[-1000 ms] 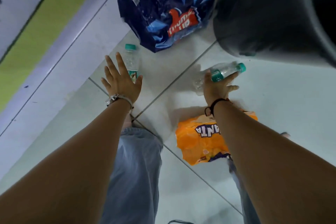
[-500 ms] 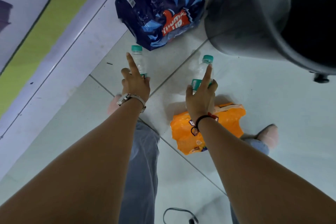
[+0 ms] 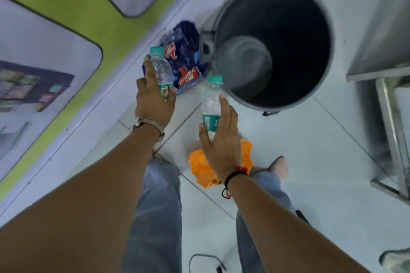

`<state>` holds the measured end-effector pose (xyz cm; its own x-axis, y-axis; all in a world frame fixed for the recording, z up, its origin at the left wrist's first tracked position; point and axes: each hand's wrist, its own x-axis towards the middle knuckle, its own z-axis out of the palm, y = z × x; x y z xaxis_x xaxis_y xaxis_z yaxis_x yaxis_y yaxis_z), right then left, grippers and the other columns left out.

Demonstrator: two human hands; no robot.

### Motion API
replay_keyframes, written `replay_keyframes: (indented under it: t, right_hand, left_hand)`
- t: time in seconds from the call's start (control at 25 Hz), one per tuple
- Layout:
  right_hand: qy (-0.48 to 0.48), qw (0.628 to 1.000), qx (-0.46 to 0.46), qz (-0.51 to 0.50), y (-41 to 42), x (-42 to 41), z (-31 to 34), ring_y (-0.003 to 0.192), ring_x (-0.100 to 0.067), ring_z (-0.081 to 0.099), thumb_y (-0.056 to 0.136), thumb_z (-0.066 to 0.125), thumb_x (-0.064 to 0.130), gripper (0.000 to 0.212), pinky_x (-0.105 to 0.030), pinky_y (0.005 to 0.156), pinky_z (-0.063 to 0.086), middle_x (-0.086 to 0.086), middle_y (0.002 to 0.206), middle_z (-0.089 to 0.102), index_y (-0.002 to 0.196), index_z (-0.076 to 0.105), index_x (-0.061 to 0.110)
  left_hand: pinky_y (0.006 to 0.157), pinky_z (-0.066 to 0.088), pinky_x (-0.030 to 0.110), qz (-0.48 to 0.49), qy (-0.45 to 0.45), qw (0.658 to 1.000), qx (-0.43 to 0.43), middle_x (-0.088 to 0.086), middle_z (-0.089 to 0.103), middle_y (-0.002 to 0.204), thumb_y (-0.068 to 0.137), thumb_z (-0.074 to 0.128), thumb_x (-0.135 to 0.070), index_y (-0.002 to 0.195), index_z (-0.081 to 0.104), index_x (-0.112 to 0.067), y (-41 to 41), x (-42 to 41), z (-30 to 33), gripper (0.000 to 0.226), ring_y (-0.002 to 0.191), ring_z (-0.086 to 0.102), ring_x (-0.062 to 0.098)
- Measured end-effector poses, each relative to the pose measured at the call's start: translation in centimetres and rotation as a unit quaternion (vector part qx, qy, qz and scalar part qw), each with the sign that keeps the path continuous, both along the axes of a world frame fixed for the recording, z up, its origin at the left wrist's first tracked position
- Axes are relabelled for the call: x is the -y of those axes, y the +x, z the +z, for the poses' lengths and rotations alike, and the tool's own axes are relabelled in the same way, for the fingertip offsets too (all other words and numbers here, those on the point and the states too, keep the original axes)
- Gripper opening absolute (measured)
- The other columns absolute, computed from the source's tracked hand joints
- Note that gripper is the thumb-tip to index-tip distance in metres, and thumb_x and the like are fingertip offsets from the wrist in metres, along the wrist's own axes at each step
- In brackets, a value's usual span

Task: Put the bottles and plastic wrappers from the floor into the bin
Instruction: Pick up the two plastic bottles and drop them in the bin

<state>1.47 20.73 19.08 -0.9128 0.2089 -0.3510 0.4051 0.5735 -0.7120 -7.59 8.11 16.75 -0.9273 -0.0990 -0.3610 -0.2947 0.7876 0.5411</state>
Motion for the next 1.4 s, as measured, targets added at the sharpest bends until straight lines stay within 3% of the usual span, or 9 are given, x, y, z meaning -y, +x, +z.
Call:
replay_keyframes:
  t: [0.16, 0.32, 0.44, 0.6, 0.88, 1.0, 1.12, 1.24, 1.4]
  right_hand:
    - [-0.032, 0.992, -0.097, -0.072, -4.0, -3.5, 4.1, 0.122, -0.015, 0.040, 0.088, 0.052, 0.023, 0.066, -0.015, 0.093, 0.041, -0.021, 0.141, 0.033, 0.142, 0.014, 0.016]
    - [0.015, 0.986, -0.054, -0.157, -8.7, -10.5, 3.5, 0.117, -0.031, 0.052, 0.082, 0.064, 0.011, 0.072, -0.042, 0.086, 0.053, -0.014, 0.142, 0.036, 0.142, 0.023, 0.016]
    - [0.056, 0.984, 0.012, -0.169, -10.6, -13.7, 0.6, 0.109, -0.032, 0.057, 0.082, 0.065, 0.015, 0.073, -0.044, 0.084, 0.054, -0.011, 0.142, 0.038, 0.141, 0.021, 0.019]
    - [0.089, 0.982, 0.040, -0.159, -11.4, -14.2, -3.7, 0.117, -0.033, 0.052, 0.087, 0.061, 0.021, 0.072, -0.050, 0.092, 0.051, -0.014, 0.141, 0.039, 0.143, 0.017, 0.019]
    - [0.156, 0.974, 0.039, -0.161, -10.3, -15.0, -5.6, 0.141, -0.031, 0.022, 0.096, 0.047, 0.021, 0.064, -0.047, 0.115, 0.018, -0.015, 0.156, 0.017, 0.147, 0.010, 0.012]
    - [0.159, 0.974, -0.004, -0.162, -10.0, -14.8, -4.8, 0.142, -0.027, 0.019, 0.097, 0.041, 0.017, 0.057, -0.048, 0.116, 0.011, -0.012, 0.156, 0.019, 0.146, 0.013, 0.011]
    - [0.189, 0.970, -0.019, -0.149, -9.0, -15.2, -3.9, 0.143, -0.025, 0.019, 0.098, 0.038, 0.019, 0.054, -0.049, 0.116, 0.004, -0.010, 0.156, 0.020, 0.146, 0.015, 0.011]
    - [0.245, 0.958, 0.007, -0.147, -6.7, -15.7, -3.7, 0.144, -0.024, 0.015, 0.098, 0.037, 0.026, 0.054, -0.053, 0.114, -0.001, -0.008, 0.157, 0.014, 0.146, 0.015, 0.014]
    - [0.258, 0.943, 0.012, -0.208, -0.8, -15.9, -3.9, 0.143, -0.025, 0.018, 0.098, 0.035, 0.030, 0.053, -0.057, 0.112, -0.003, -0.010, 0.157, 0.015, 0.146, 0.018, 0.013]
  left_hand:
    - [0.086, 0.042, 0.040, -0.002, 0.064, 0.997, -0.051, 0.028, 0.042, 0.124, 0.085, 0.061, -0.019, 0.143, 0.007, -0.007, -3.9, -3.6, 4.8, 0.080, 0.107, 0.047, 0.039]
    - [0.091, 0.045, 0.048, -0.043, 0.074, 0.994, -0.061, 0.026, 0.040, 0.124, 0.084, 0.062, -0.028, 0.144, 0.005, -0.018, -7.4, -9.0, 6.8, 0.083, 0.108, 0.047, 0.039]
    - [0.086, 0.046, 0.046, -0.092, 0.062, 0.993, -0.036, 0.023, 0.036, 0.131, 0.086, 0.057, -0.033, 0.144, -0.002, -0.024, -8.1, -12.3, 5.8, 0.083, 0.113, 0.044, 0.035]
    - [0.092, 0.047, 0.052, -0.112, 0.040, 0.993, -0.013, 0.021, 0.030, 0.140, 0.087, 0.055, -0.033, 0.144, -0.004, -0.024, -7.4, -14.7, 2.6, 0.082, 0.122, 0.039, 0.039]
    - [0.087, 0.049, 0.054, -0.135, -0.010, 0.991, 0.006, 0.023, 0.034, 0.137, 0.086, 0.058, -0.029, 0.144, -0.002, -0.024, -6.4, -17.1, -0.4, 0.084, 0.116, 0.045, 0.040]
    - [0.097, 0.041, 0.052, -0.135, -0.018, 0.991, 0.003, 0.024, 0.033, 0.139, 0.086, 0.058, -0.023, 0.144, -0.001, -0.020, -6.4, -18.0, -0.8, 0.083, 0.120, 0.041, 0.039]
    - [0.112, 0.017, 0.051, -0.141, -0.083, 0.986, -0.033, 0.021, 0.020, 0.150, 0.088, 0.054, -0.030, 0.144, 0.000, -0.015, -5.8, -18.1, -0.8, 0.079, 0.136, 0.022, 0.037]
    - [0.113, 0.005, 0.052, -0.121, -0.128, 0.981, -0.081, 0.016, 0.010, 0.154, 0.091, 0.044, -0.037, 0.144, 0.003, -0.014, -4.0, -16.1, -0.9, 0.071, 0.141, 0.011, 0.032]
    - [0.113, 0.000, 0.050, -0.046, -0.156, 0.985, -0.064, 0.014, 0.008, 0.155, 0.094, 0.036, -0.037, 0.144, 0.007, -0.011, 0.5, -11.2, -1.9, 0.063, 0.142, 0.008, 0.027]
